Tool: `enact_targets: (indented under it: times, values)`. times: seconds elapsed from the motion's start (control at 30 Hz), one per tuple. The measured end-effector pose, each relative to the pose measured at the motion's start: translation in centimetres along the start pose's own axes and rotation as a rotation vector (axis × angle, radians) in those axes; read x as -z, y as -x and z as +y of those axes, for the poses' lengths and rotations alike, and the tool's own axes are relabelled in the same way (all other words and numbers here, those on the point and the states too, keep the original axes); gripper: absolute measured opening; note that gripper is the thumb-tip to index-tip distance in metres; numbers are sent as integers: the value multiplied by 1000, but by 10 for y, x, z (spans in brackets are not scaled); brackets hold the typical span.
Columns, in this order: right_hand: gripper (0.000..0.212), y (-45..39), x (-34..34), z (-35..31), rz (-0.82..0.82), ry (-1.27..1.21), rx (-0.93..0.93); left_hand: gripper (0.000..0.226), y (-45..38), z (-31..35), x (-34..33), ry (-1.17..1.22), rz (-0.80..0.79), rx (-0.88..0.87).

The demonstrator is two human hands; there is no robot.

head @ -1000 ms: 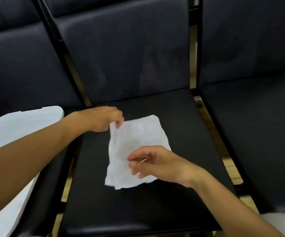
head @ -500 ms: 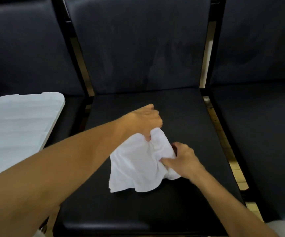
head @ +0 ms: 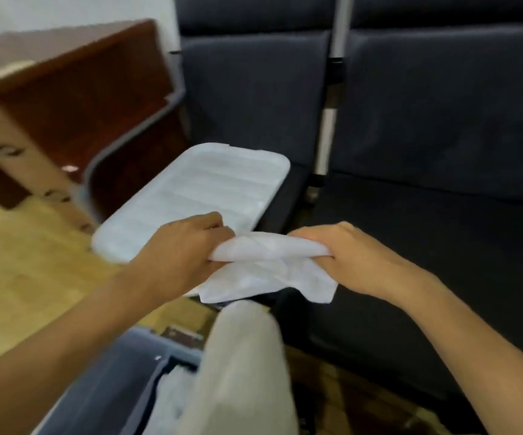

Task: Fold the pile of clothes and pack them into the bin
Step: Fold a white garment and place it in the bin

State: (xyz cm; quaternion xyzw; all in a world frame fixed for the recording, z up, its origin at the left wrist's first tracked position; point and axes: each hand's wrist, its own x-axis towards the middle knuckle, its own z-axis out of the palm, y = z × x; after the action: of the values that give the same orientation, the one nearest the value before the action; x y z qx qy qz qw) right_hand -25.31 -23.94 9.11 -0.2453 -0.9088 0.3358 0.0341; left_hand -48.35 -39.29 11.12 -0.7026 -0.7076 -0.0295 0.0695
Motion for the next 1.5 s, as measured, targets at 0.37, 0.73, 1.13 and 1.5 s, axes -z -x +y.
enact_targets:
  times: [0.37,0.73,1.13,1.5]
  values:
    - [29,-100,-241,-232,-589,412,451,25,365,-42,-63,293,49,880]
    - [22,-124,-358,-199,-725,569,447,37,399,-28,-183,243,0,1038]
    - [45,-106,-362,-112,-1147,852,-24,46,370,46,-247,644,-530,780]
    - [25,-91,-191,-146,-102,-26,233,25,160,-11,-113,856,315,613]
